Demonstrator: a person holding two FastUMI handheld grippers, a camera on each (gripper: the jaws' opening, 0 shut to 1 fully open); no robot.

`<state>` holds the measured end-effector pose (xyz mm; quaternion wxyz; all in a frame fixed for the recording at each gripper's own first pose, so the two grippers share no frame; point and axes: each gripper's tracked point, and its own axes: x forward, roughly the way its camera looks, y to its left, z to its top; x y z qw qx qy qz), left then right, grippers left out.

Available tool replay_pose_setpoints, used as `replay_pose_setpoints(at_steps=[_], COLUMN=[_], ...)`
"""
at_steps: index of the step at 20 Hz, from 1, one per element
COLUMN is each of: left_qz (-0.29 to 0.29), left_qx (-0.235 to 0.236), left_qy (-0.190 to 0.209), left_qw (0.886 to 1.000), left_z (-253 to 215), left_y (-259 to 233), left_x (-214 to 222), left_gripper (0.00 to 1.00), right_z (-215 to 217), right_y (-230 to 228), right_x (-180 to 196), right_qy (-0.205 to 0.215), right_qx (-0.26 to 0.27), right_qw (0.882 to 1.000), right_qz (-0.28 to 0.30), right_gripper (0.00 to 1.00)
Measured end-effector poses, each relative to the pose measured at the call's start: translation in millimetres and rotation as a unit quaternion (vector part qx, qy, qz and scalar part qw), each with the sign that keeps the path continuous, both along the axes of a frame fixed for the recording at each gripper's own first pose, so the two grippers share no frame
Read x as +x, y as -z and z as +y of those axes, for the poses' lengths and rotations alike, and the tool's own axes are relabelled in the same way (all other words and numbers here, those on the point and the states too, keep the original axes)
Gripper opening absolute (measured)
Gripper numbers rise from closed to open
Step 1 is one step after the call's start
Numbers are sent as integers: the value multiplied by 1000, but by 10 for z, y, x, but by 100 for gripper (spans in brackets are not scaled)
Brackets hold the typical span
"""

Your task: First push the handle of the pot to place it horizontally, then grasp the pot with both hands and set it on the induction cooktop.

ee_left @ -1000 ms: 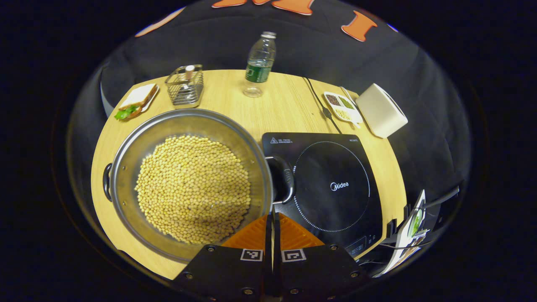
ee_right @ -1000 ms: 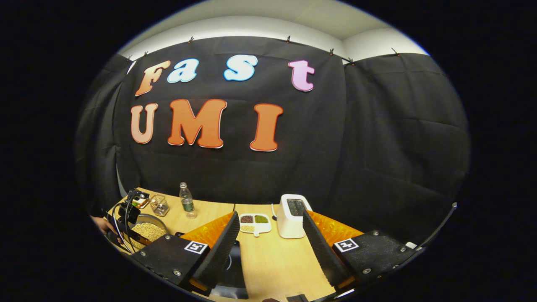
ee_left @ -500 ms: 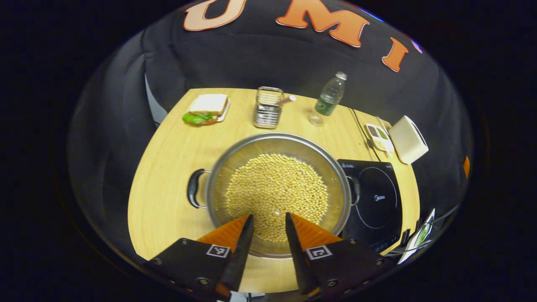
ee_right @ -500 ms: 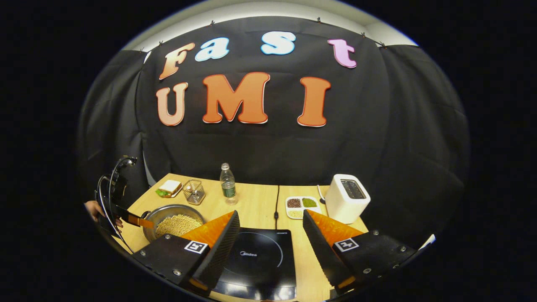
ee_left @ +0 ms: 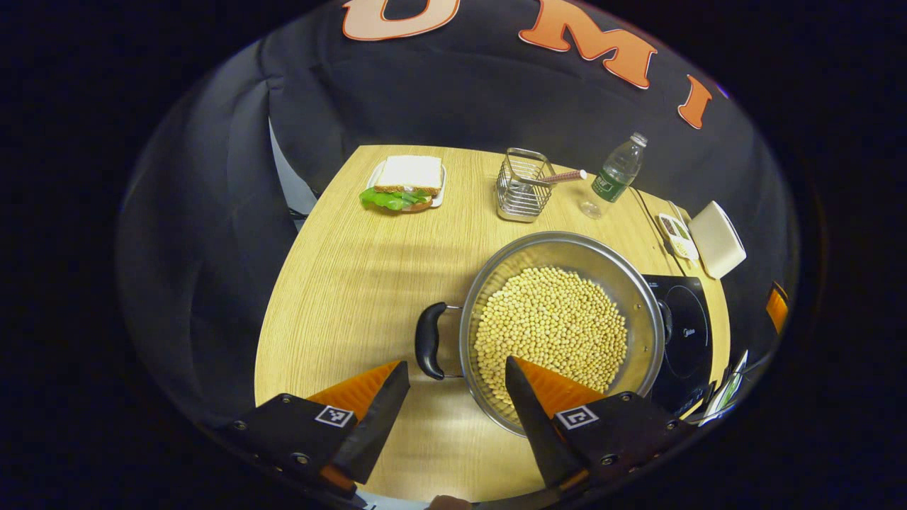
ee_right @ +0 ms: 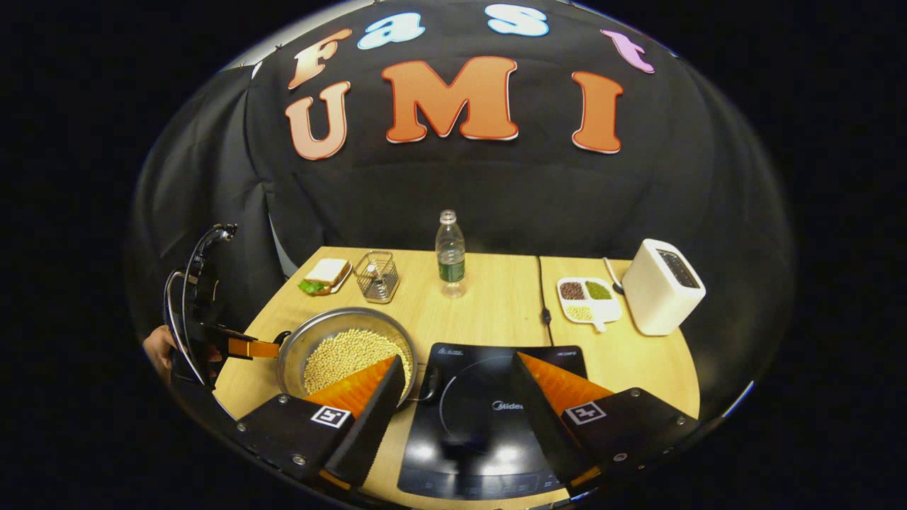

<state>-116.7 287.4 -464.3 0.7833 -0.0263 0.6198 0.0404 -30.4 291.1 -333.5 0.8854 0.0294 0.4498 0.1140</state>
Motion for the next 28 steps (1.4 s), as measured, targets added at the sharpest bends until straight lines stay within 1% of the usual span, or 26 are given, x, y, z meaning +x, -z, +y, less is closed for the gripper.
replay_pose_setpoints(at_steps=[4,6,10,13,15,16,18,23,25,26,28], left_qz=[-6,-10,1,7,12,13,11,8,9,9,11], left_qx=[-7,-12,-16,-1,-1,6,1,-11,-4,-2,5], left_qy=[11,9,0,-1,-4,-3,-6,-10,-11,-12,-4], left_qw=[1000,1000,1000,1000,1000,1000,1000,1000,1000,1000,1000], left_z=[79,92,140,224,224,261,263,316,393,443,486], left_y=[227,321,540,682,750,788,812,814,802,812,796], left_x=[81,131,131,151,152,145,152,97,60,50,46], left_gripper=[88,88,88,88,89,89,91,92,94,94,94], right_z=[322,393,561,636,668,676,693,750,741,732,690], right_y=[430,657,1096,1310,1448,1514,1616,1727,1732,1727,1728], right_x=[-41,-71,-150,-157,-124,-105,-116,-91,-98,-71,-44], right_qy=[-9,-15,-27,-37,-34,-32,-29,-28,-34,-36,-43], right_qx=[7,-3,-18,-26,-29,-29,-31,-19,-12,-10,-10], right_qw=[998,996,989,985,984,983,980,977,976,977,977], right_qz=[65,92,142,164,175,181,197,210,214,211,209], right_gripper=[94,95,94,94,92,90,88,82,79,76,72])
